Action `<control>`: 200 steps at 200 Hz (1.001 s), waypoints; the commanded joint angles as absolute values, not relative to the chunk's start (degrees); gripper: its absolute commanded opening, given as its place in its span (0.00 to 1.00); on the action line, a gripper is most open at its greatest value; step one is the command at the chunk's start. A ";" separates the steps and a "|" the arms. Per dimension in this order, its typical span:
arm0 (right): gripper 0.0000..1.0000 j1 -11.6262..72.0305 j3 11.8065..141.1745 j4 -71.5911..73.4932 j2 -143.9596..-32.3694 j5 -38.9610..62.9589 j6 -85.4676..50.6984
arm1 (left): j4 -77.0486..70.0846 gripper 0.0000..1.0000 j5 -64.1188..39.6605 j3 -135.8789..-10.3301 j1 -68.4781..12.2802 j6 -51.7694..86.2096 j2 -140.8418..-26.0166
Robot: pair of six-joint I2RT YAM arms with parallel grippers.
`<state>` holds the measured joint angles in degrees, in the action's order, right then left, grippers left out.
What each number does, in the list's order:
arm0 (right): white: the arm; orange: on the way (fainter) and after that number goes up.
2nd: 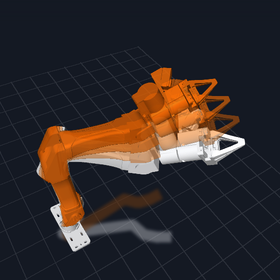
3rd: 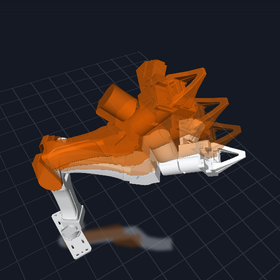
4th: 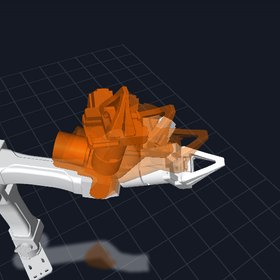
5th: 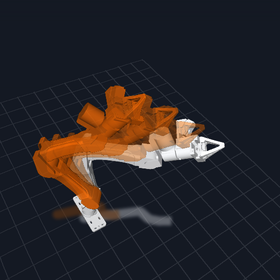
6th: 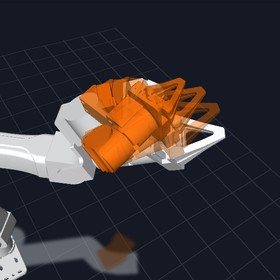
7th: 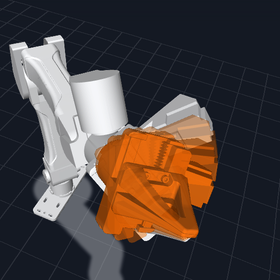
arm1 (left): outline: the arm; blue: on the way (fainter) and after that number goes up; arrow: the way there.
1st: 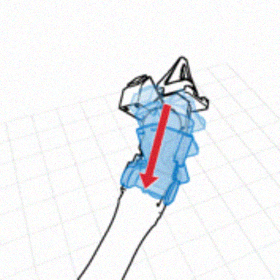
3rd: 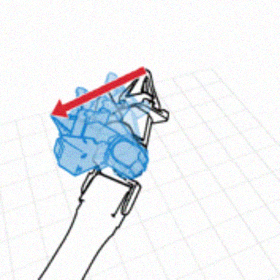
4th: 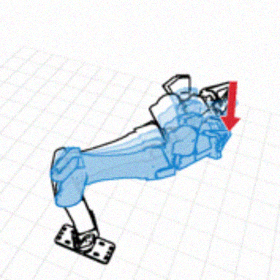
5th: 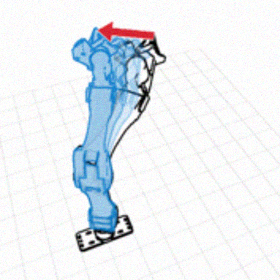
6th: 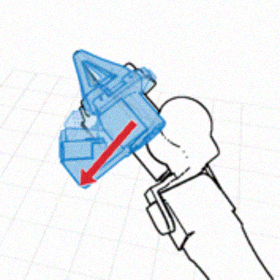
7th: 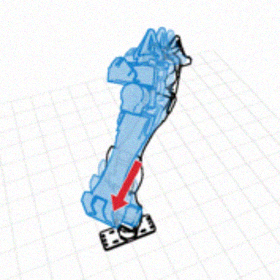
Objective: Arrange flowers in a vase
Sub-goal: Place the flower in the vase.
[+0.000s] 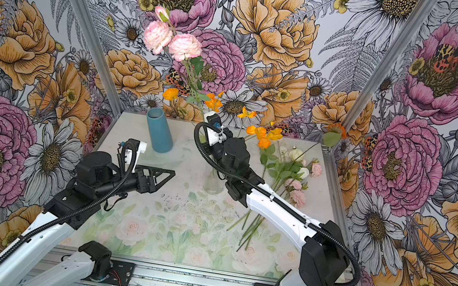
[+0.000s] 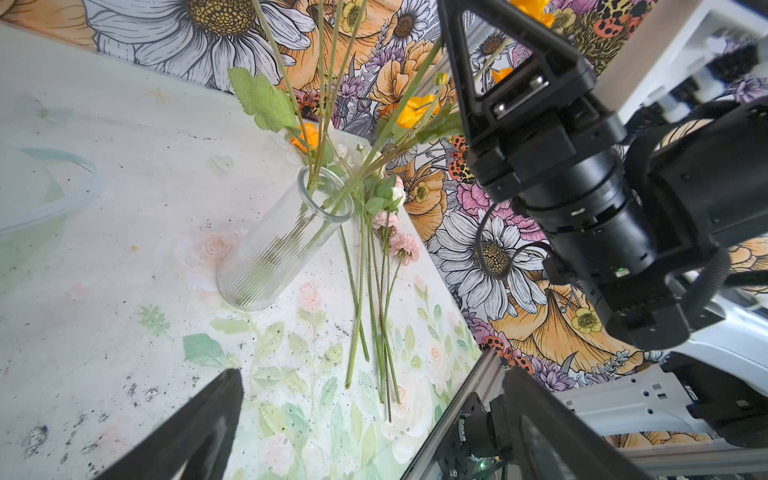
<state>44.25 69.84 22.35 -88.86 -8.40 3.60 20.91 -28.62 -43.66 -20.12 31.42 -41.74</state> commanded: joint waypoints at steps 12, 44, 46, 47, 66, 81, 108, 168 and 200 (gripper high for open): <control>0.00 44.76 64.74 27.76 -90.22 -8.22 1.33 | 18.38 0.99 -28.56 -41.84 -21.12 32.16 -40.98; 0.00 45.13 60.42 32.75 -91.56 -7.57 0.50 | 18.08 0.99 -28.28 -41.44 -22.22 31.86 -41.61; 0.00 45.10 60.30 32.71 -91.64 -7.60 0.52 | 18.10 0.99 -28.30 -41.54 -22.25 31.87 -41.65; 0.00 45.09 60.25 32.70 -91.74 -7.58 0.52 | 18.10 0.99 -28.34 -41.56 -22.29 31.89 -41.70; 0.00 45.11 59.72 32.85 -92.27 -7.78 0.50 | 18.06 0.99 -28.04 -41.65 -22.91 31.68 -42.09; 0.00 45.16 59.16 32.87 -92.45 -8.75 0.46 | 18.10 0.99 -27.88 -41.83 -23.11 31.50 -42.48; 0.01 45.12 58.37 32.67 -92.45 -10.07 0.62 | 18.10 0.99 -28.12 -42.88 -23.33 30.80 -43.87; 0.21 45.10 57.70 31.47 -91.38 -11.01 0.83 | 17.67 0.99 -28.12 -44.59 -24.01 29.52 -46.56; 0.29 46.72 58.04 30.07 -89.67 -10.80 0.80 | 17.42 0.99 -27.98 -45.22 -24.33 29.18 -47.17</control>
